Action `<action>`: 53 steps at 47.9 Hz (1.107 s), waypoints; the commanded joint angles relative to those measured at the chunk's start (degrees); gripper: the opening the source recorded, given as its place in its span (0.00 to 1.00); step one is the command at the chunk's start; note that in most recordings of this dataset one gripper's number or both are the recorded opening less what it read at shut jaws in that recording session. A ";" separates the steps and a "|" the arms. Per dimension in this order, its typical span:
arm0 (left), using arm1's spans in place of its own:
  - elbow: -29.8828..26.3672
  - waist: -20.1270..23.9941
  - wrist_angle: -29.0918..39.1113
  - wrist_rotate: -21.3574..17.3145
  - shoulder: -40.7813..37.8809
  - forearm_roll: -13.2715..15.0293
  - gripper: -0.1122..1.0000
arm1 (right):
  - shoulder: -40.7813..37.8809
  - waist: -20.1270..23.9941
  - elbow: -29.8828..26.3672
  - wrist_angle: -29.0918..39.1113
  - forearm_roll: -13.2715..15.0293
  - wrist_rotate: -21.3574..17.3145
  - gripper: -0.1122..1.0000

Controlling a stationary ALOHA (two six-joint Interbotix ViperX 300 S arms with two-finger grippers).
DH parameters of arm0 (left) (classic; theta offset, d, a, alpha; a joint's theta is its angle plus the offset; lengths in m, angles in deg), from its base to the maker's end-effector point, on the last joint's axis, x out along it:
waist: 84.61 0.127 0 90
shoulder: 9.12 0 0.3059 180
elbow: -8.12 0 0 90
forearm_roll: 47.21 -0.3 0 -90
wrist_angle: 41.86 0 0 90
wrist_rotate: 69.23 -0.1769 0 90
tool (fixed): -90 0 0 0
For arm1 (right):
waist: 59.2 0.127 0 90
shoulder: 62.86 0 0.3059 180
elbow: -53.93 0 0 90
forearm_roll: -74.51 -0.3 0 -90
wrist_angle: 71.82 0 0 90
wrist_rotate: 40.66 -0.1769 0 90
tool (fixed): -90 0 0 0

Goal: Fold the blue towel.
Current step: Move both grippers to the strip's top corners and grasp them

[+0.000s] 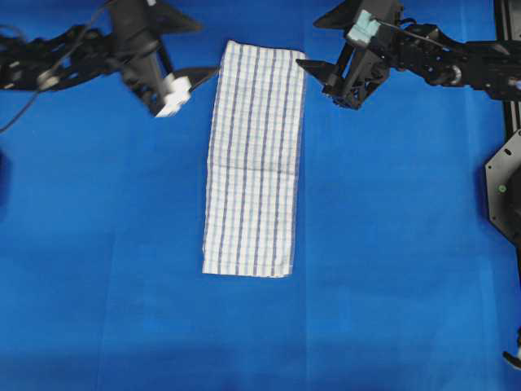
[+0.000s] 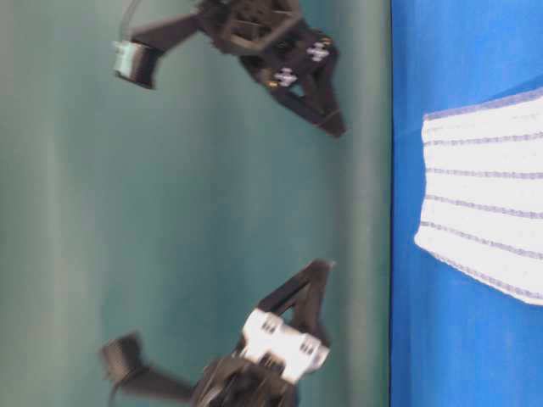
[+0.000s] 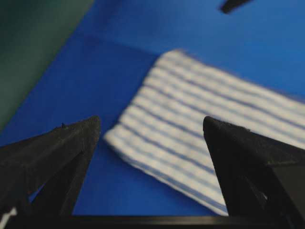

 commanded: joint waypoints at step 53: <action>-9.32 4.66 -8.61 0.79 -22.15 -0.18 0.81 | -17.67 -0.18 -5.54 -7.12 -1.23 0.09 0.73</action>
